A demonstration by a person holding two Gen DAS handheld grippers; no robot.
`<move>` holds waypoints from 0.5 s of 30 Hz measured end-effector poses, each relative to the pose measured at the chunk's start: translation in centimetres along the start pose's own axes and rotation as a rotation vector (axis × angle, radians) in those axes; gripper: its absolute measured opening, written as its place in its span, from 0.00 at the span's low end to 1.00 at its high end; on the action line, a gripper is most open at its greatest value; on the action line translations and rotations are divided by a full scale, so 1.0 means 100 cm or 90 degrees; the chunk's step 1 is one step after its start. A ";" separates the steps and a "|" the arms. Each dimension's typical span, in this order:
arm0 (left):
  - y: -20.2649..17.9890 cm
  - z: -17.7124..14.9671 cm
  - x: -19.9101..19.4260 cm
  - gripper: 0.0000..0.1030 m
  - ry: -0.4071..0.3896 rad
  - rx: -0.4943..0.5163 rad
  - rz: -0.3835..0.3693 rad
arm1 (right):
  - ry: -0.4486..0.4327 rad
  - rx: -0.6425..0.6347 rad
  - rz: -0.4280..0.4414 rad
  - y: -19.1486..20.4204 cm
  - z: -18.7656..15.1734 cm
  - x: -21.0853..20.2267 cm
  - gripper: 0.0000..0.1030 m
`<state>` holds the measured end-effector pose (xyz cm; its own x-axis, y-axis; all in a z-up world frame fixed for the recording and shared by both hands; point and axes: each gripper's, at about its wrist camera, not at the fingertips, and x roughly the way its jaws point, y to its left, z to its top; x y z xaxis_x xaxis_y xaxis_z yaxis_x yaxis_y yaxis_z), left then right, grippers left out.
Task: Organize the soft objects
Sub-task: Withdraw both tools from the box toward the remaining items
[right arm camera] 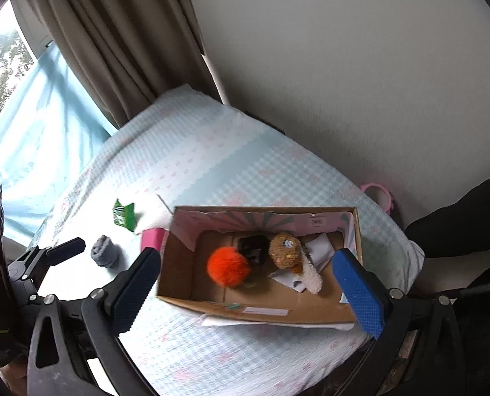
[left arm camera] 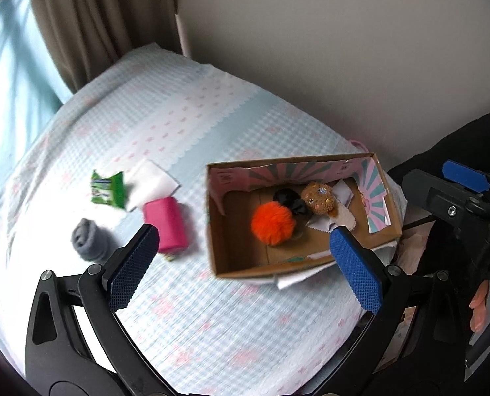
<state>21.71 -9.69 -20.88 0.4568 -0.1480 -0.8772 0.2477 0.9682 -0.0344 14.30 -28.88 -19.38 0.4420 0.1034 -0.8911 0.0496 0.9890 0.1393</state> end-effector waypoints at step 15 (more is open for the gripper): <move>0.111 -0.074 -0.107 1.00 -0.078 -0.063 0.089 | -0.060 -0.043 -0.009 0.110 -0.038 -0.063 1.00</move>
<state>13.30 4.09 -15.42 0.5831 -0.0277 -0.8120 0.0921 0.9952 0.0322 8.66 -18.29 -13.85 0.5242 0.0823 -0.8476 -0.0033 0.9955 0.0946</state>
